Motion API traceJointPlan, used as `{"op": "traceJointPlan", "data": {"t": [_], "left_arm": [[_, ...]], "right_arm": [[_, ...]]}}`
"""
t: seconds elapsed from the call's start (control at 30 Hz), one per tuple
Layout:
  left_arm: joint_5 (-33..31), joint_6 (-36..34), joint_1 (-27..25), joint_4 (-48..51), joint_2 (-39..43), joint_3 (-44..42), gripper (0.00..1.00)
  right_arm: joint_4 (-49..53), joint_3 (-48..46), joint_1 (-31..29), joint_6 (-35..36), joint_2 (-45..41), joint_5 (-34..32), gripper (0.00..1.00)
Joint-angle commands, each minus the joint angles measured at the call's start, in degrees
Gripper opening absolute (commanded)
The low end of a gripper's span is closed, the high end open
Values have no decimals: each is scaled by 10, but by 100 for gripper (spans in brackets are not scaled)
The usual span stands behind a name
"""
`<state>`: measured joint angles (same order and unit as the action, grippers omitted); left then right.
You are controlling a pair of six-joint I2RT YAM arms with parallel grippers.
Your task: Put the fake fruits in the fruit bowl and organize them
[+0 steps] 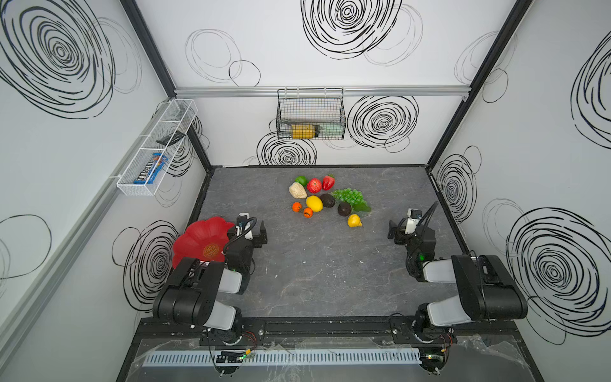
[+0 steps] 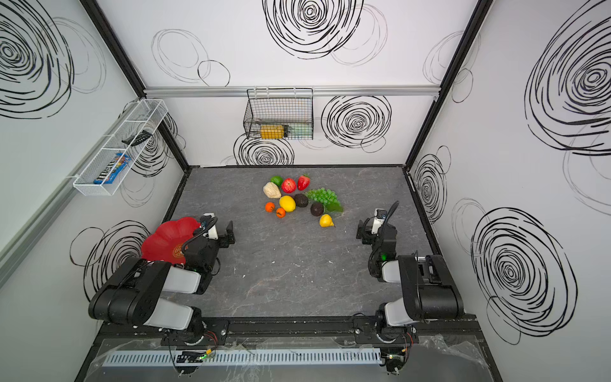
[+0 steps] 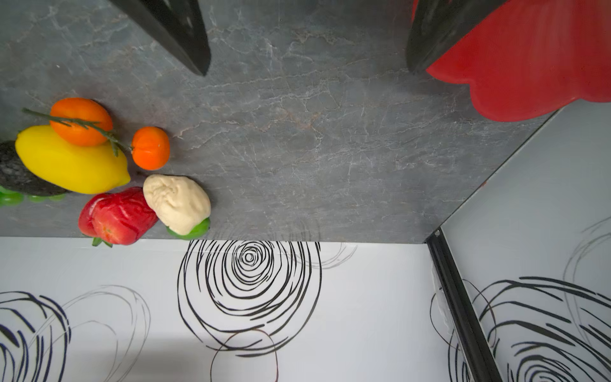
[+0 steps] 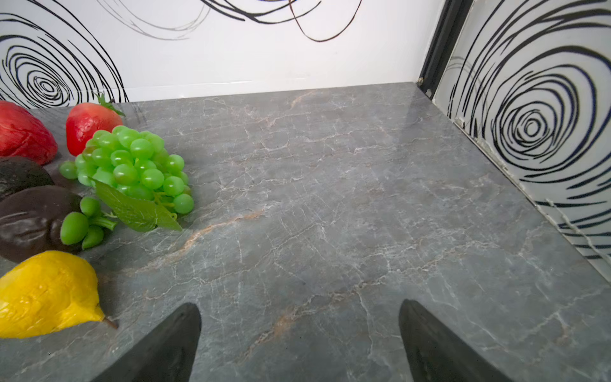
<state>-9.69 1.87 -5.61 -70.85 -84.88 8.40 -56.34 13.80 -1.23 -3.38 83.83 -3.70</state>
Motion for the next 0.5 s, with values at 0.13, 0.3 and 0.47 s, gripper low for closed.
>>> {"op": "traceJointPlan", "data": {"t": [0.13, 0.3, 0.47], "left_arm": [[-12, -18, 6, -91, -8, 17, 96], [-12, -17, 6, -91, -8, 16, 96], [-10, -17, 7, -90, -8, 17, 96]], "right_arm": [[-58, 16, -4, 12, 9, -8, 97], [-58, 16, -4, 12, 8, -7, 97], [-56, 17, 0, 11, 10, 1, 97]]}}
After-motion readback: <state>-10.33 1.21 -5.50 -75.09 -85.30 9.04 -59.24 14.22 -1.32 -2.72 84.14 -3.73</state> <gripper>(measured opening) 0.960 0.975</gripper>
